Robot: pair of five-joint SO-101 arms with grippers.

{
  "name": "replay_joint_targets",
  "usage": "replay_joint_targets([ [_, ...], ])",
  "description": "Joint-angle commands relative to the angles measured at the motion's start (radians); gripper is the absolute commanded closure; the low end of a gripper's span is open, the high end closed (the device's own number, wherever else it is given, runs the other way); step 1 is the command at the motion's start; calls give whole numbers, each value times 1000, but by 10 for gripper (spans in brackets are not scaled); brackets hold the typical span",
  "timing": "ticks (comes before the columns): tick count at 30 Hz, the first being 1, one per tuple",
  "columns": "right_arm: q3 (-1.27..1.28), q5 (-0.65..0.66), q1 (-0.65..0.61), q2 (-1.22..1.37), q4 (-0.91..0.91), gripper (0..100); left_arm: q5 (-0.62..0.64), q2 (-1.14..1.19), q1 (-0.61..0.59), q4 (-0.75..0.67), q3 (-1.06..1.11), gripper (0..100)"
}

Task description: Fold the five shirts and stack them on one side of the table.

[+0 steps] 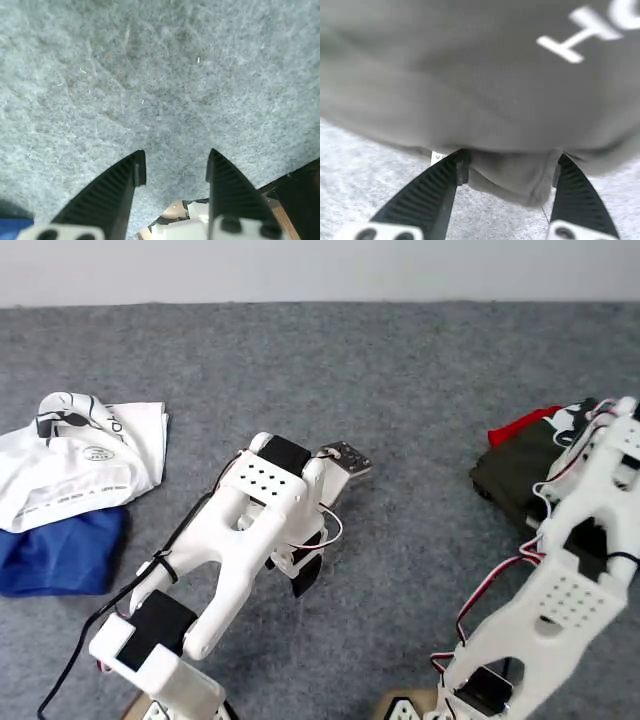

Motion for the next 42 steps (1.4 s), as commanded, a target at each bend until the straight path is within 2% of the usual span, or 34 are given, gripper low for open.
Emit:
replay_joint_targets([
  [1, -26, 58, -7, -213, 42, 719, -2, -54, -2, 26, -7, 799],
  [6, -26, 107, 8, -412, 42, 720, 2, -54, -17, 26, -24, 799],
  [9, -25, 114, 33, -498, 42, 720, 11, -54, -117, 26, -99, 800],
  [14, -23, 114, 93, -578, 42, 720, 94, -44, -448, 23, -274, 798],
  [17, 51, 114, 91, -625, 42, 720, 95, -41, -646, 8, -294, 796],
  [21, 218, 137, 68, -716, 41, 720, 21, -17, -898, -68, -291, 724],
  [24, 313, 189, 25, -791, 39, 720, 5, 69, -1039, -121, -295, 675],
  [27, 390, 203, -8, -860, 39, 720, 5, 186, -1126, -186, -323, 673],
  [31, 471, 203, -31, -917, 25, 720, 41, 333, -1235, -204, -483, 673],
  [35, 548, 204, -30, -960, -2, 720, 152, 465, -1343, -150, -702, 673],
  [42, 605, 199, -35, -972, -4, 720, 160, 687, -1407, -14, -1098, 673],
])
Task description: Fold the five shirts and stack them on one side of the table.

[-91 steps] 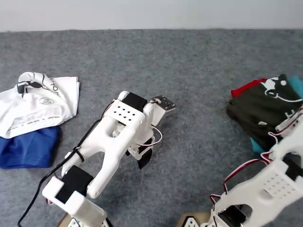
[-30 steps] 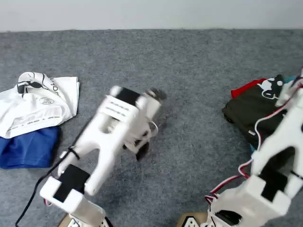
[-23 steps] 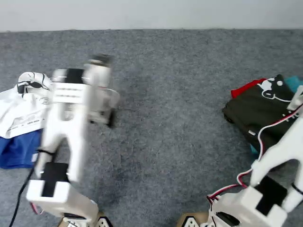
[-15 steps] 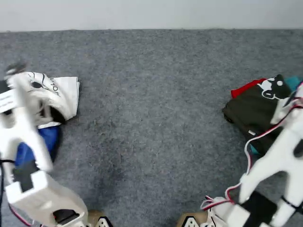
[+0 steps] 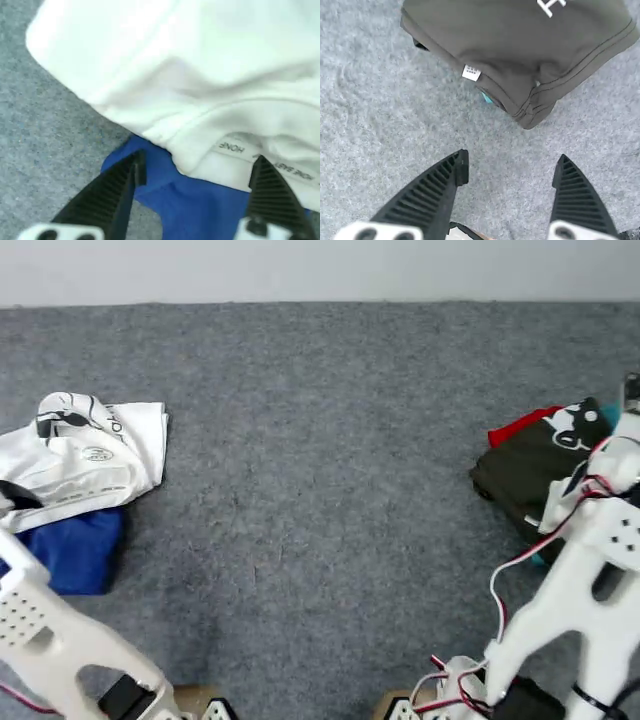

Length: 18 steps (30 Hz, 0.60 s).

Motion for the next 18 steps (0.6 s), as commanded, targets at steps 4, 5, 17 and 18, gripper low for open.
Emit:
replay_joint_targets([
  [4, 9, 3, -10, -31, 2, 720, 12, 164, -14, 60, -344, 673],
  [5, 9, 3, -10, -31, 4, 720, 12, 195, -14, 60, -375, 673],
  [17, 11, 3, -21, -25, 5, 720, 12, 339, -12, 60, -601, 854],
  [18, 14, 3, -33, -24, 7, 720, 12, 338, -11, 60, -613, 892],
])
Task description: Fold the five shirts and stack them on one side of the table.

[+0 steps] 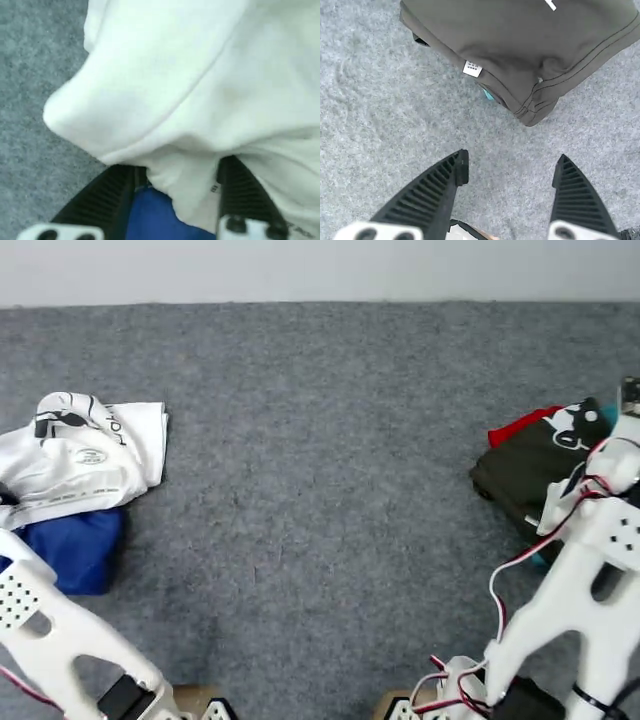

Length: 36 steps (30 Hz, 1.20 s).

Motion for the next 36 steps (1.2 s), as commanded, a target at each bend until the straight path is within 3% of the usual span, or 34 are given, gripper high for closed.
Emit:
replay_joint_targets([
  [1, 11, 3, -44, -25, 5, 720, 9, -15, 0, 8, -76, 928],
  [3, 51, 2, -97, -31, -2, 720, 9, -18, 14, 11, -94, 990],
  [8, 129, 11, -228, -31, -4, 720, 9, -20, 66, 28, -150, 987],
  [12, 133, 11, -252, -31, -4, 720, 11, -75, 109, 28, -134, 987],
  [19, 133, 12, -248, -31, -1, 720, 11, -328, 282, 29, 153, 987],
  [27, 133, 12, -246, -33, -2, 721, -8, -704, 758, 28, 591, 987],
  [36, 133, 12, -246, -33, -2, 721, -261, -1022, 1425, 28, 731, 986],
])
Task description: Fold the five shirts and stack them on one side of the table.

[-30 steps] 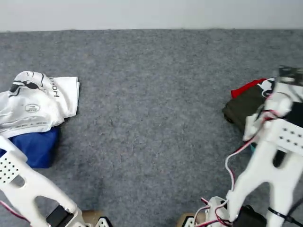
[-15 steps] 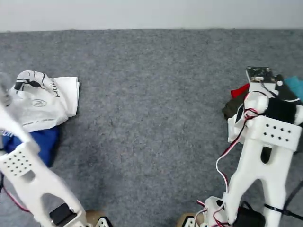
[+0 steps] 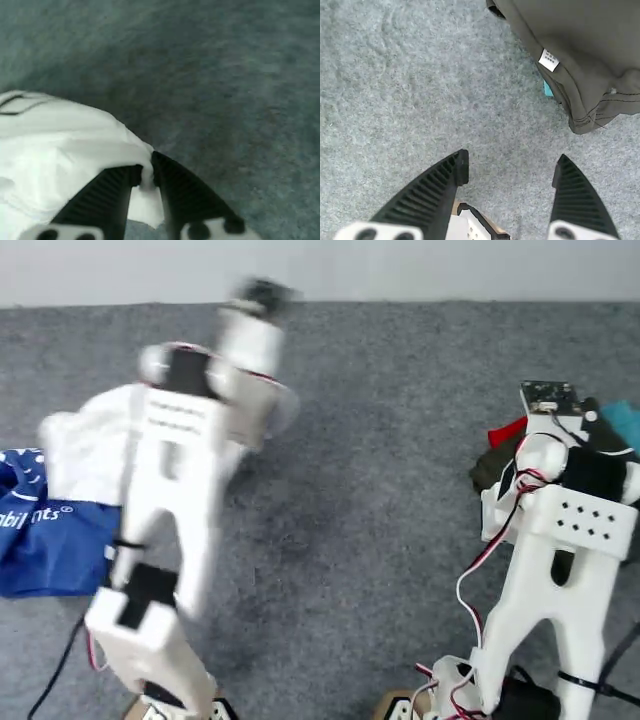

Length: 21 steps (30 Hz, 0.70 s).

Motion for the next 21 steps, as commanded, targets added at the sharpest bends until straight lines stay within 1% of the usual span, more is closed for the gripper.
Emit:
replay_joint_targets([
  [1, -2, 11, -4, -30, 1, 721, -80, -149, 259, 21, 2, 986],
  [3, -2, 11, 1, -30, 1, 721, -98, -192, 358, 21, 2, 986],
  [5, -3, 9, 38, -30, -1, 721, -110, -227, 417, 21, 4, 986],
  [8, -5, 9, 142, -30, -16, 721, -117, -241, 420, 21, 22, 986],
  [11, -3, 9, 214, -30, -22, 721, -117, -235, 405, 20, 74, 986],
  [18, -3, 9, 223, -31, -16, 721, -104, -180, 413, 18, 156, 985],
  [21, -3, 9, 223, -31, -12, 721, -61, -123, 462, 18, 176, 983],
])
